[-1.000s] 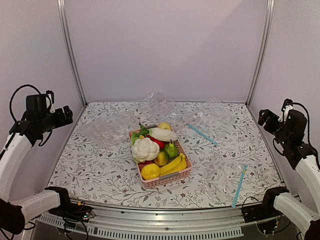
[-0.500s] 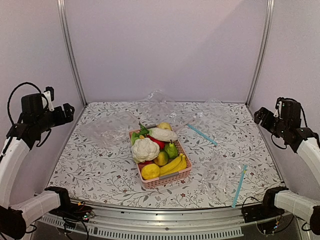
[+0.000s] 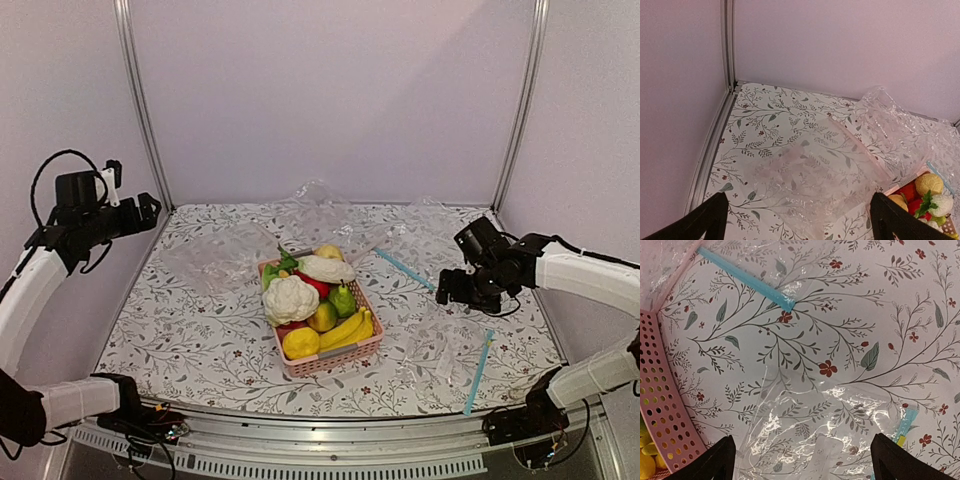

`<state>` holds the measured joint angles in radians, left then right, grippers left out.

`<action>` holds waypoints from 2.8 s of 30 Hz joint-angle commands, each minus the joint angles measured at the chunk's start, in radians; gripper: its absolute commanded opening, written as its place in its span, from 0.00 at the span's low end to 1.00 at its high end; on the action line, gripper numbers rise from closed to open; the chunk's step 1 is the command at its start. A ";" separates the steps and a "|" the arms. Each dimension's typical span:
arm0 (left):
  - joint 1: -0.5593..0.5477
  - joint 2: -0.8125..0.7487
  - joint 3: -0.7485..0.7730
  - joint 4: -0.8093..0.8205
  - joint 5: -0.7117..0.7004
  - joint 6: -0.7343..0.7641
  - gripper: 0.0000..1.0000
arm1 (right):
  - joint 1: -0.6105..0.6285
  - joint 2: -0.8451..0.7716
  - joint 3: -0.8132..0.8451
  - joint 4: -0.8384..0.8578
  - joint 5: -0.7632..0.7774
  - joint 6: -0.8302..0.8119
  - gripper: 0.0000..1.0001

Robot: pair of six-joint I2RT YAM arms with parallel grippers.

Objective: Place the food in the zip-top bag and seal the zipper
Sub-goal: Pick up the zipper food storage bag from the corner of the board, then pass from the right arm to the left

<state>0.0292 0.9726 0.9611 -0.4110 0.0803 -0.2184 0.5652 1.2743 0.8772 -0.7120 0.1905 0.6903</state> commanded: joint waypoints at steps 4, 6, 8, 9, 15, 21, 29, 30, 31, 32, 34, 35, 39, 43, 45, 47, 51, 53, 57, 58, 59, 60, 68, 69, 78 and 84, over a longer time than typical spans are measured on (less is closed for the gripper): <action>0.005 -0.020 -0.009 -0.017 -0.018 -0.010 1.00 | 0.124 0.177 0.068 -0.021 0.065 0.152 0.94; 0.007 -0.025 -0.014 -0.016 -0.012 -0.010 1.00 | 0.140 0.211 0.081 0.001 0.065 0.156 0.91; 0.008 -0.028 -0.020 -0.008 0.014 -0.011 1.00 | 0.162 0.247 0.104 0.003 0.086 0.159 0.86; 0.009 -0.028 -0.022 -0.005 0.024 -0.011 0.99 | 0.175 0.269 0.122 -0.003 0.103 0.160 0.84; 0.009 -0.039 -0.027 -0.002 0.034 -0.016 1.00 | 0.223 0.410 0.205 -0.069 0.187 0.186 0.71; 0.011 -0.047 -0.033 0.002 0.042 -0.020 0.99 | 0.228 0.469 0.227 -0.096 0.237 0.223 0.60; 0.010 -0.031 -0.036 0.003 0.046 -0.021 0.99 | 0.227 0.488 0.231 -0.085 0.241 0.228 0.24; 0.009 -0.030 -0.037 0.002 0.049 -0.022 1.00 | 0.228 0.489 0.229 -0.080 0.239 0.229 0.19; 0.009 -0.031 -0.040 0.002 0.054 -0.024 1.00 | 0.228 0.489 0.225 -0.072 0.238 0.231 0.14; 0.008 -0.033 -0.043 0.004 0.060 -0.025 1.00 | 0.229 0.485 0.222 -0.064 0.235 0.235 0.09; 0.004 -0.035 -0.047 0.006 0.077 -0.028 1.00 | 0.228 0.480 0.221 -0.056 0.232 0.239 0.01; 0.004 -0.034 -0.048 0.006 0.084 -0.029 1.00 | 0.228 0.476 0.223 -0.055 0.229 0.238 0.00; -0.005 -0.031 -0.047 0.006 0.106 -0.026 1.00 | 0.227 0.415 0.222 -0.052 0.234 0.231 0.00; -0.037 -0.027 -0.043 0.009 0.135 -0.018 1.00 | 0.229 0.315 0.231 -0.053 0.259 0.212 0.00; -0.086 -0.025 -0.038 0.008 0.125 -0.011 1.00 | 0.228 0.259 0.247 -0.052 0.265 0.192 0.00; -0.150 -0.025 -0.027 0.007 0.103 -0.017 1.00 | 0.228 0.197 0.272 -0.052 0.268 0.169 0.00; -0.313 -0.024 0.008 0.008 0.049 -0.091 1.00 | 0.228 0.096 0.345 -0.053 0.267 0.103 0.00; -0.428 -0.024 0.031 0.002 0.032 -0.133 0.99 | 0.228 0.075 0.393 -0.042 0.256 0.071 0.00; -0.602 -0.025 0.034 0.005 -0.043 -0.194 1.00 | 0.229 0.087 0.486 -0.005 0.199 0.006 0.00; -0.634 -0.020 0.032 0.008 -0.070 -0.206 1.00 | 0.229 0.093 0.499 0.013 0.180 -0.001 0.00; -0.665 -0.013 0.031 0.010 -0.090 -0.219 1.00 | 0.231 0.092 0.504 0.036 0.162 -0.002 0.00; -0.694 -0.005 0.033 0.015 -0.112 -0.232 1.00 | 0.233 0.088 0.502 0.069 0.145 -0.002 0.00; -0.833 0.073 0.031 0.079 -0.124 -0.268 1.00 | 0.302 0.094 0.488 0.180 0.171 0.029 0.00; -0.841 0.081 0.027 0.095 -0.110 -0.275 1.00 | 0.304 0.096 0.488 0.190 0.168 0.042 0.00; -0.916 0.163 0.000 0.256 0.068 -0.272 0.99 | 0.380 0.194 0.560 0.280 0.187 0.107 0.00; -0.953 0.228 0.006 0.330 0.125 -0.307 1.00 | 0.412 0.259 0.626 0.299 0.195 0.122 0.00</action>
<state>-0.8886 1.1637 0.9768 -0.1608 0.1471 -0.4961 0.9543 1.4967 1.4387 -0.4488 0.3607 0.7940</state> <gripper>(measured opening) 0.995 0.003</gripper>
